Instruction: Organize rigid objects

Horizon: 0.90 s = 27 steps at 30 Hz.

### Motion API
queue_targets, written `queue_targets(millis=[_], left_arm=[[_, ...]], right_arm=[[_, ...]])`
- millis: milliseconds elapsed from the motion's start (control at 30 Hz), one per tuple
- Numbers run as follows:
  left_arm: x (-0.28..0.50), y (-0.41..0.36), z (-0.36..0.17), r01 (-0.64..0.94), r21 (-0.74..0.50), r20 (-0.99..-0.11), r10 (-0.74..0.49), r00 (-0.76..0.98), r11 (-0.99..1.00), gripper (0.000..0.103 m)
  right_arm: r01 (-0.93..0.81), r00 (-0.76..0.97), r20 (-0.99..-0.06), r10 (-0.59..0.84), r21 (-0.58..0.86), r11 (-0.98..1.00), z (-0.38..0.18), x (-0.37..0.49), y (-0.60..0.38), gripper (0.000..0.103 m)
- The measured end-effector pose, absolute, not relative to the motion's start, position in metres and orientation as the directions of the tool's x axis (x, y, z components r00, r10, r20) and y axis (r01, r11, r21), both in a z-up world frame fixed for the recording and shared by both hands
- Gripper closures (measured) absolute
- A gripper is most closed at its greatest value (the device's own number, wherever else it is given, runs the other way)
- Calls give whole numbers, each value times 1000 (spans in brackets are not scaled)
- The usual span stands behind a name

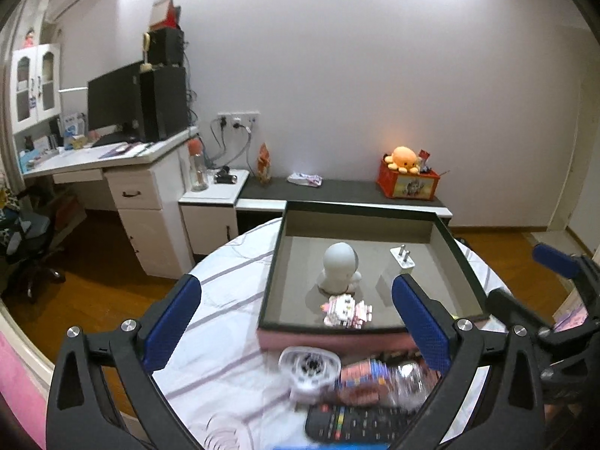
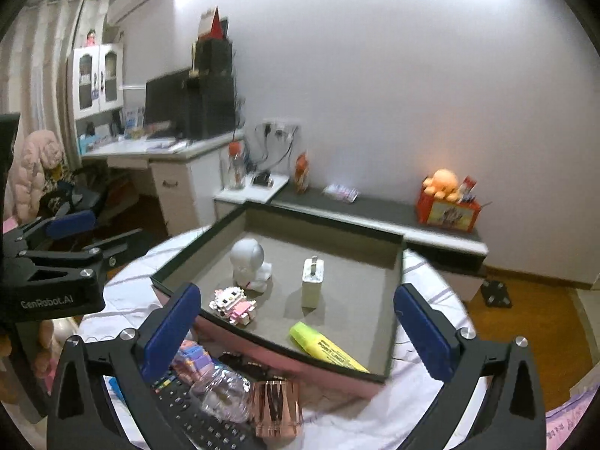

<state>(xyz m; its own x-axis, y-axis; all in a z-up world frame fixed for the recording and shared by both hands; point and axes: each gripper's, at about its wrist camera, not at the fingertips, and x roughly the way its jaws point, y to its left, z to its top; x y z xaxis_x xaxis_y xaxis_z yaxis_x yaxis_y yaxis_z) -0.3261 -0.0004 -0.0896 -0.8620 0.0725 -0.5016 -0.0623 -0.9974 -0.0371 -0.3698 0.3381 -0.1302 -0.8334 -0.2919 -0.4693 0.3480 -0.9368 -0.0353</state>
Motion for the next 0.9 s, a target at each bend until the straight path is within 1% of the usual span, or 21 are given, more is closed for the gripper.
queue_targets(millis=[200, 300, 633, 900], left_arm=[[-271, 1, -81, -70, -41, -456, 81, -886, -997, 0], [-251, 6, -77, -102, -38, -446, 108, -889, -994, 0], [-197, 20, -64, -177, -26, -400, 172, -900, -984, 0], [-172, 25, -55, -195, -11, -367, 186, -912, -981, 0]], right_arm=[[271, -893, -385, -234, -44, -962, -119, -321, 348, 0], [232, -913, -351, -208, -28, -972, -117, -298, 357, 0], [154, -940, -304, -154, 24, -988, -108, -248, 375, 0], [137, -948, -286, -141, 35, -990, -105, -220, 382, 0]])
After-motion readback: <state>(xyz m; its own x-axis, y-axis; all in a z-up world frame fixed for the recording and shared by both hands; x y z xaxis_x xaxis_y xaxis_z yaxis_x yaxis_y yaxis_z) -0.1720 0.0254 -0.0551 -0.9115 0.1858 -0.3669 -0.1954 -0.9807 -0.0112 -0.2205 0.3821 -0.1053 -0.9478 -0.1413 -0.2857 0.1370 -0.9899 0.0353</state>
